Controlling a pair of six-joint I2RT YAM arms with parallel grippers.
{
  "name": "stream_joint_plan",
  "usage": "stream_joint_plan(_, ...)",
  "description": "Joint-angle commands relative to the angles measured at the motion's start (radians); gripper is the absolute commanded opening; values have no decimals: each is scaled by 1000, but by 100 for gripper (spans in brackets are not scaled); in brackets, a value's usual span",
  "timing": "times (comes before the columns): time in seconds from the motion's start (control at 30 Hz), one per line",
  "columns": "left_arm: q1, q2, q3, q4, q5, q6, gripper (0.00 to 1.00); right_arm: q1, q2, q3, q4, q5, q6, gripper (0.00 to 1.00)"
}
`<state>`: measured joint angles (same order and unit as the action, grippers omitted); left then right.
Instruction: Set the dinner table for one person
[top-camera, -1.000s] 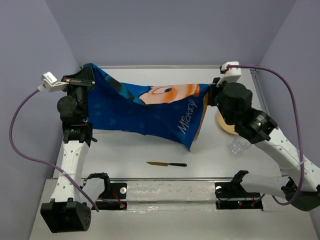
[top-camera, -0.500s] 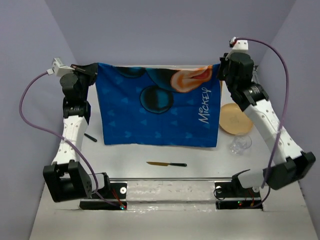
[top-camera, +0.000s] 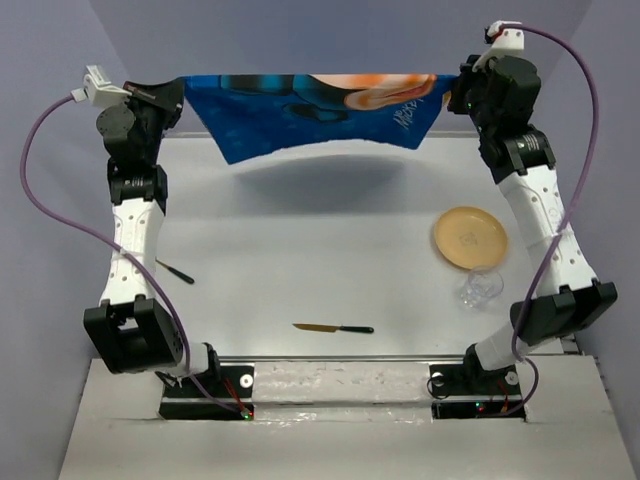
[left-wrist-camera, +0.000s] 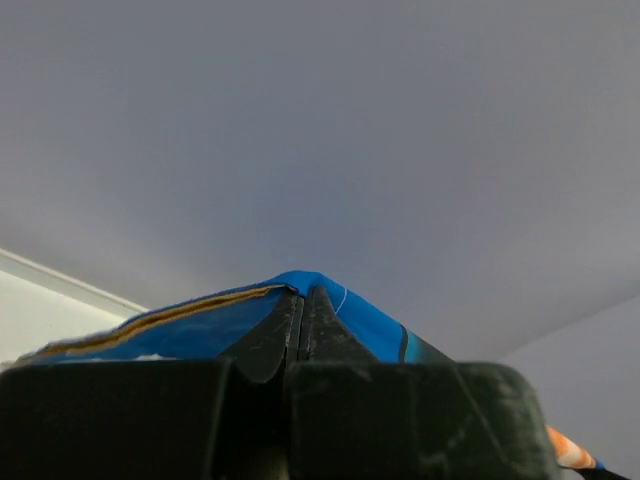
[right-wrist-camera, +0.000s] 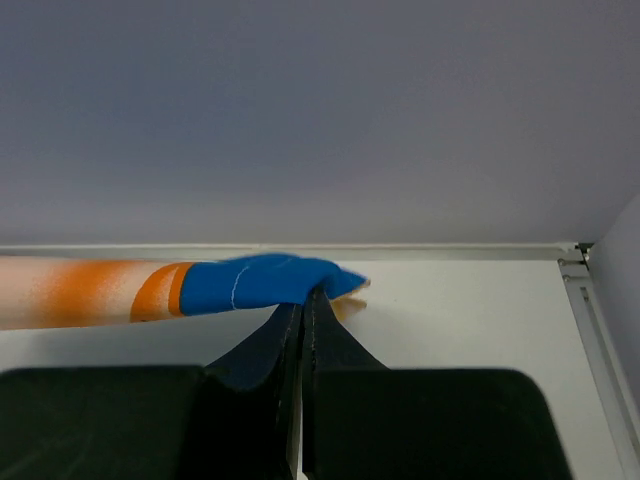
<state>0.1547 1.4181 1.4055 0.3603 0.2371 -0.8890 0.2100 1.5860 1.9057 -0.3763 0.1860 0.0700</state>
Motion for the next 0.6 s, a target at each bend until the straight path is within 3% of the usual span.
stream_joint_plan(0.0,14,-138,-220,86,31,-13,0,-15,-139,-222,40,-43,54,0)
stream_joint_plan(0.1,14,-235,-470,146,34,-39,0,-15,-246,-508,109,-72,115,0)
stream_joint_plan(0.2,14,-298,-714,253,48,-59,0,-15,-300,-686,132,-57,181,0)
stream_joint_plan(0.37,14,-332,-947,304,5,-59,0,-15,-293,-986,178,-106,264,0)
stream_joint_plan(0.57,16,-376,-1171,367,4,-67,0,-15,-303,-1175,249,-201,361,0)
